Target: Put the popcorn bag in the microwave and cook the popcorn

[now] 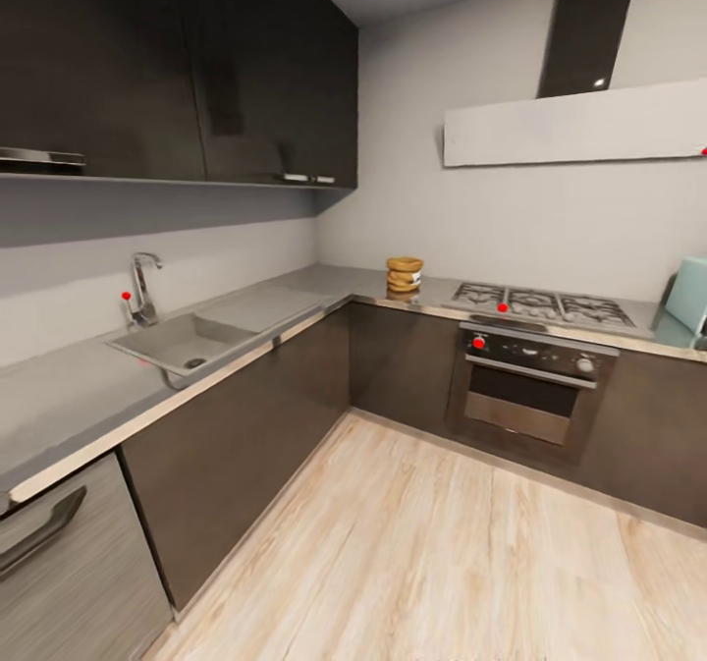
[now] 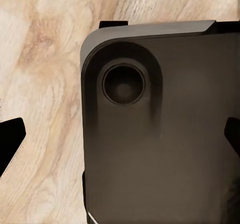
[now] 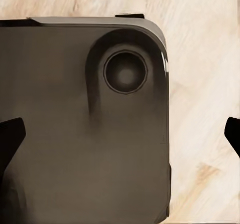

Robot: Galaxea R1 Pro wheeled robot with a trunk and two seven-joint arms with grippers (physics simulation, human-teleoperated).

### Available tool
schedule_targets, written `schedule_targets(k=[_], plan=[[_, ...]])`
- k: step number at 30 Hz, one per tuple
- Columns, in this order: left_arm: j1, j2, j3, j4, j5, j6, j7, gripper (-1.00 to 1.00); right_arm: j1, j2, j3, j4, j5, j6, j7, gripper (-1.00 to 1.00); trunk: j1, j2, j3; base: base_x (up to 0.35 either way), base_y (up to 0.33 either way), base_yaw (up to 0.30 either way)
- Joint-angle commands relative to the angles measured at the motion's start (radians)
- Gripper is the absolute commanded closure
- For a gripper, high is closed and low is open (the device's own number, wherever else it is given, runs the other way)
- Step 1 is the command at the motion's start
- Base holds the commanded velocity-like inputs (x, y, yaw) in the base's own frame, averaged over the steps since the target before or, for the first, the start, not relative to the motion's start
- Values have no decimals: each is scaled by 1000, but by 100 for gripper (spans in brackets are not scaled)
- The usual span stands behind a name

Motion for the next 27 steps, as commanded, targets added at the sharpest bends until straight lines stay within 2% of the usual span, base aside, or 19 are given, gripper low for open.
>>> schedule_targets(k=[1,4,7,8,14,22,24,25,26,27], plan=[[0,0,0,0,0,-3,0,-100,0,0,0,1,-5,-4,0,-100,0,0,0,0,0,-300],[0,-5,4,-3,3,-3,0,-100,0,-3,-11,2,-5,-5,0,-100,0,0,2,0,0,-300],[0,-25,13,-4,5,-3,0,-100,0,-6,-77,3,-5,-7,-22,-100,0,0,3,0,0,-297],[0,-29,13,-4,6,-3,0,-100,0,-6,-81,4,-5,-8,-25,-100,0,0,4,0,0,-296],[0,-33,15,-3,9,-3,0,-100,0,-7,-86,5,-5,-11,-27,-100,0,0,5,0,0,-295],[0,-33,14,-3,41,-3,3,-100,0,-7,-86,5,-5,-13,-27,-100,0,0,10,0,0,-295],[0,-31,14,-3,64,-3,8,-100,0,-7,-86,6,-5,-13,-23,-100,0,0,12,0,0,-294],[0,-26,19,-2,109,-2,10,-100,0,-7,-86,7,-5,-12,-16,-100,0,0,12,0,0,-294],[0,-22,44,-2,197,-2,11,-100,0,-7,-86,7,-5,-12,-12,-100,0,0,13,0,0,-294],[0,-19,53,-2,237,-2,12,-100,0,-8,-86,7,-5,-12,-11,-100,0,0,14,0,0,-294]])
